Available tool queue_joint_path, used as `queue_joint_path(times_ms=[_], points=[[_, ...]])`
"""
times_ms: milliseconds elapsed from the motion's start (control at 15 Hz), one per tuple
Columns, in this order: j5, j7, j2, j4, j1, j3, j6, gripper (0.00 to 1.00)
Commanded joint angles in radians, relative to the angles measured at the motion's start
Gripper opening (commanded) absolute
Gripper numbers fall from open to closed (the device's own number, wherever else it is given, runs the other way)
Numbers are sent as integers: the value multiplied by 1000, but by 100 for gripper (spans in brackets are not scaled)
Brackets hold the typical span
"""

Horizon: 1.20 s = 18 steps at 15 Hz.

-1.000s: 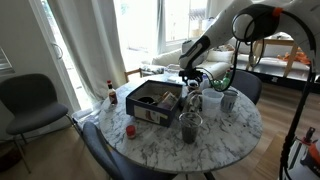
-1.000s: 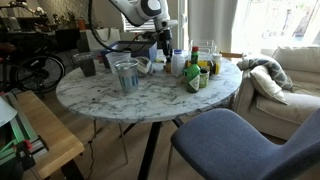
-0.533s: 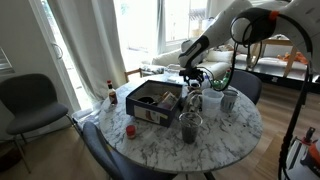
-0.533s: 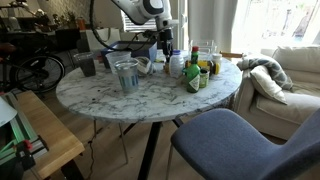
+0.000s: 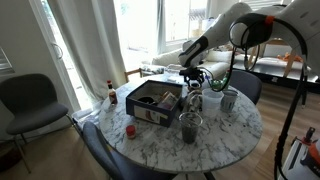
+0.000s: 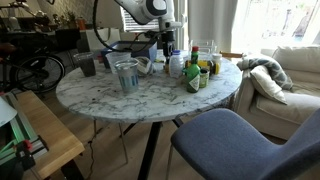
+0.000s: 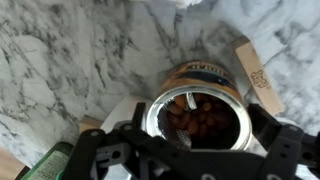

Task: Pick up the opened without a lid coffee jar and put it in the crisper drawer on the table

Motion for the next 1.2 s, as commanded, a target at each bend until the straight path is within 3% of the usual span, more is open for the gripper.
queue_joint_path(times_ms=[0, 533, 600, 667, 1133], points=[[75, -60, 43, 60, -49, 37, -13, 100], [170, -128, 74, 103, -86, 57, -1, 100], [171, -124, 76, 104, -83, 53, 2, 95], [173, -125, 75, 105, -82, 53, 6, 73], [140, -93, -6, 49, -33, 28, -1, 71]])
